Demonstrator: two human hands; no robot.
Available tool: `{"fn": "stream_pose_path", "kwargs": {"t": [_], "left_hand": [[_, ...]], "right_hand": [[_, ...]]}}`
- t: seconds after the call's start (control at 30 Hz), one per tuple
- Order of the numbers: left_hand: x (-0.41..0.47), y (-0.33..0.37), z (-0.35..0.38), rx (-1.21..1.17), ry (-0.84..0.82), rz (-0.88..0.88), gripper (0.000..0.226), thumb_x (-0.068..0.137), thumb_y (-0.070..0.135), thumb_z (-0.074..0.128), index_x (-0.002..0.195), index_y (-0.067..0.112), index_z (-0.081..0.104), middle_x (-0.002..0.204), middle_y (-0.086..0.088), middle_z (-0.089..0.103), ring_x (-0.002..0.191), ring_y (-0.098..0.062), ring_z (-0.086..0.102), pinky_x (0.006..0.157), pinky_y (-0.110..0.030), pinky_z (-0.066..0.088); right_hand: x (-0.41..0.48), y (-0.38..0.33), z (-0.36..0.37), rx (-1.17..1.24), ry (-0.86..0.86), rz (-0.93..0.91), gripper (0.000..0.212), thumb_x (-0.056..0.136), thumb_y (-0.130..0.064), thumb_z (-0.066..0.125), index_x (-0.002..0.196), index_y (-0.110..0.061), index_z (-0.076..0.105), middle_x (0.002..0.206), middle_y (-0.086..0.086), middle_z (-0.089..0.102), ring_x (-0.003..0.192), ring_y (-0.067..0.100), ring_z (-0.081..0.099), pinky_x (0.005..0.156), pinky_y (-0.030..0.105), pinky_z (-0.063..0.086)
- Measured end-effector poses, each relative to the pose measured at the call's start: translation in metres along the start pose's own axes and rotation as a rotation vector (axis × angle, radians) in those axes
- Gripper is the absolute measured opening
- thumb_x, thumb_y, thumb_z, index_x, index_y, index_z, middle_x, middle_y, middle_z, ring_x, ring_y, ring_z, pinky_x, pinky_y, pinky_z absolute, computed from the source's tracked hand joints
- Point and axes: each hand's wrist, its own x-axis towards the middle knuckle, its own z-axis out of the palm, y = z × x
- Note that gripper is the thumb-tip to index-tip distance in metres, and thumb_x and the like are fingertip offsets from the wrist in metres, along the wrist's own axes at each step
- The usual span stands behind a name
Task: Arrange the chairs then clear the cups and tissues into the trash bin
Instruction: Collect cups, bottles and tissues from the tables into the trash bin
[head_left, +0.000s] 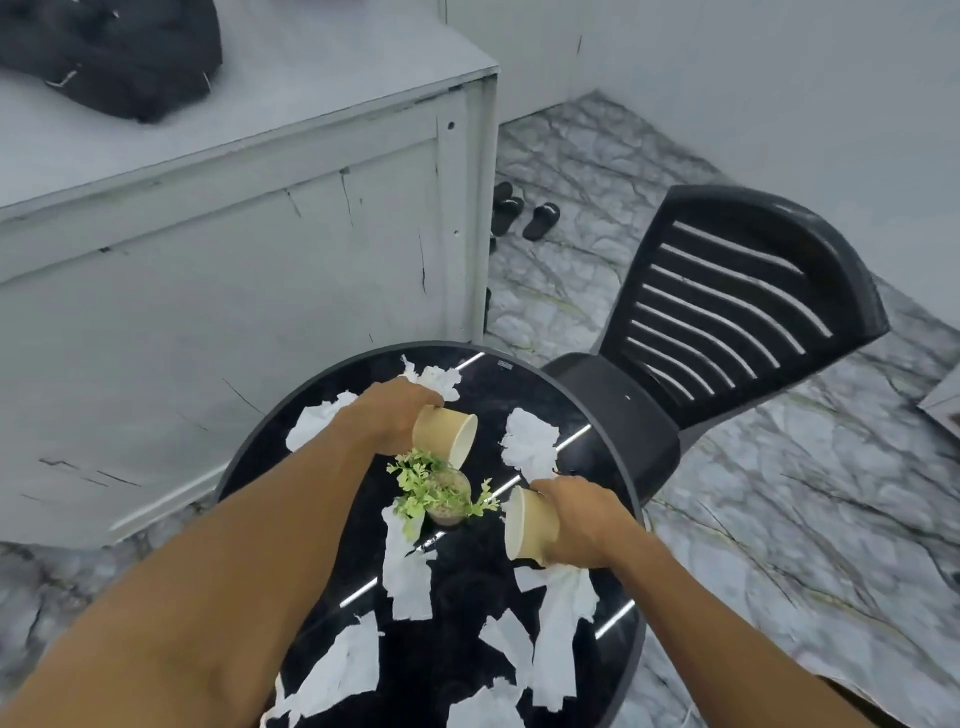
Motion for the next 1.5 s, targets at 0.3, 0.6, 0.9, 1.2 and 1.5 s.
{"fn": "stream_pose_path", "kwargs": {"t": [0.3,0.6,0.9,1.2,1.5], "left_hand": [[-0.028,-0.030,-0.004,-0.139,0.079,-0.083,0.056,0.077,0.022,0.076,0.129,0.024,0.055,0.119,-0.002,0.063,0.105,-0.024,0.058,0.086,-0.037,0.049],[-0.209,-0.090,-0.021,-0.275,0.399,-0.305,0.054,0.070,0.025,0.074,0.121,0.027,0.055,0.112,0.004,0.061,0.103,-0.025,0.060,0.084,-0.039,0.051],[-0.545,-0.169,0.038,-0.204,0.588,-0.681,0.067,0.074,0.039,0.075,0.135,0.029,0.050,0.124,-0.002,0.061,0.110,-0.027,0.057,0.091,-0.040,0.049],[-0.856,-0.162,0.197,-0.367,0.725,-1.246,0.051,0.061,0.029,0.073,0.111,0.031,0.062,0.105,0.002,0.068,0.096,-0.026,0.064,0.080,-0.041,0.055],[-0.997,-0.127,0.368,-0.569,0.618,-1.620,0.051,0.062,0.036,0.073,0.111,0.032,0.059,0.108,0.002,0.067,0.097,-0.025,0.062,0.080,-0.040,0.054]], "right_hand": [[-0.010,-0.015,-0.049,0.111,0.201,0.095,0.068,0.059,-0.045,0.082,0.119,-0.027,0.056,0.110,-0.007,0.063,0.101,0.020,0.058,0.083,0.041,0.052],[-0.042,-0.186,-0.099,0.148,0.516,-0.172,0.067,0.059,-0.044,0.081,0.118,-0.026,0.058,0.103,-0.004,0.066,0.092,0.023,0.062,0.077,0.038,0.053],[-0.137,-0.455,0.007,0.073,0.396,-0.599,0.065,0.057,-0.044,0.083,0.114,-0.024,0.060,0.103,-0.005,0.067,0.094,0.023,0.063,0.079,0.040,0.054],[-0.256,-0.708,0.172,-0.093,0.168,-1.118,0.072,0.062,-0.037,0.083,0.128,-0.025,0.057,0.118,0.005,0.066,0.104,0.028,0.062,0.079,0.034,0.049],[-0.325,-0.830,0.352,-0.376,-0.156,-1.366,0.064,0.060,-0.033,0.083,0.118,-0.018,0.060,0.108,0.005,0.068,0.098,0.028,0.063,0.077,0.040,0.054]]}}
